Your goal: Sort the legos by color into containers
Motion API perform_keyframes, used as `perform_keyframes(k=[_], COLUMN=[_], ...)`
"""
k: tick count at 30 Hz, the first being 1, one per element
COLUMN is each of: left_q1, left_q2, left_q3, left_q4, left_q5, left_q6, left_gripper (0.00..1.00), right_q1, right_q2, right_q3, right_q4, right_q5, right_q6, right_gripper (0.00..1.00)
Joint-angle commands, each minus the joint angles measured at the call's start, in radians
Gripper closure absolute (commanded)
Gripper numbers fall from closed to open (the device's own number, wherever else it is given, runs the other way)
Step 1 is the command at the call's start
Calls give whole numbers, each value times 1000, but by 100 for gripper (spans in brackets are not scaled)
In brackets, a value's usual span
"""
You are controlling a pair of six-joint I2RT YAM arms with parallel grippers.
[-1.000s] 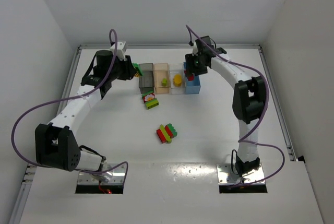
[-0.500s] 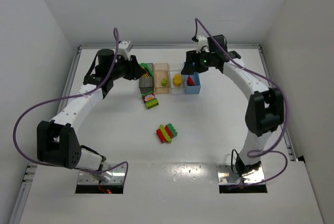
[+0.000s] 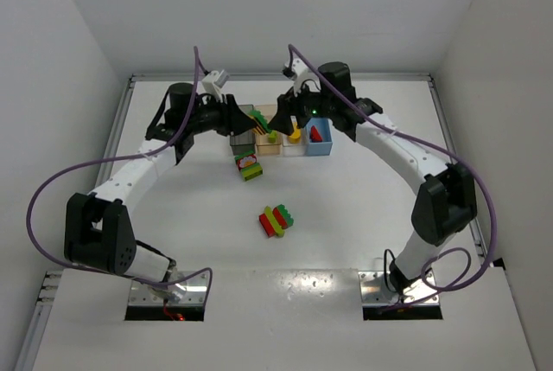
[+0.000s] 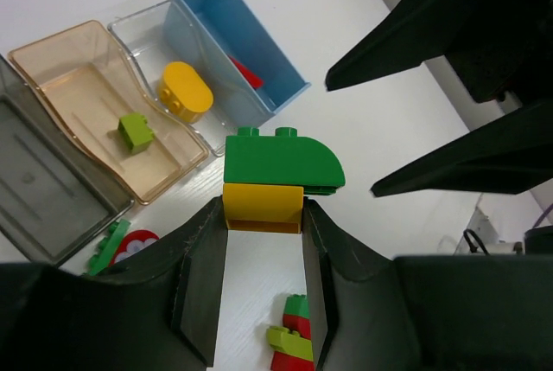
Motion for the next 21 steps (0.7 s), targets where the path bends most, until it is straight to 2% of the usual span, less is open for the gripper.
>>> perform_keyframes(k=[1, 15, 21], left_q1=[-13, -13, -13], left_q2=[-7, 4, 13], left_q3=[-1, -11, -11], left_q4=[82, 124, 124], left_q5=[55, 96, 96], left_q6=[-55, -119, -119], left_gripper=[89, 89, 89], right_q1=[19, 48, 48], right_q2=[-42, -63, -63], right_q3=[-23, -84, -84], right_q4=[60, 74, 74], right_q5=[92, 146, 83], right_q6=[-90, -144, -144], right_gripper=[36, 36, 36])
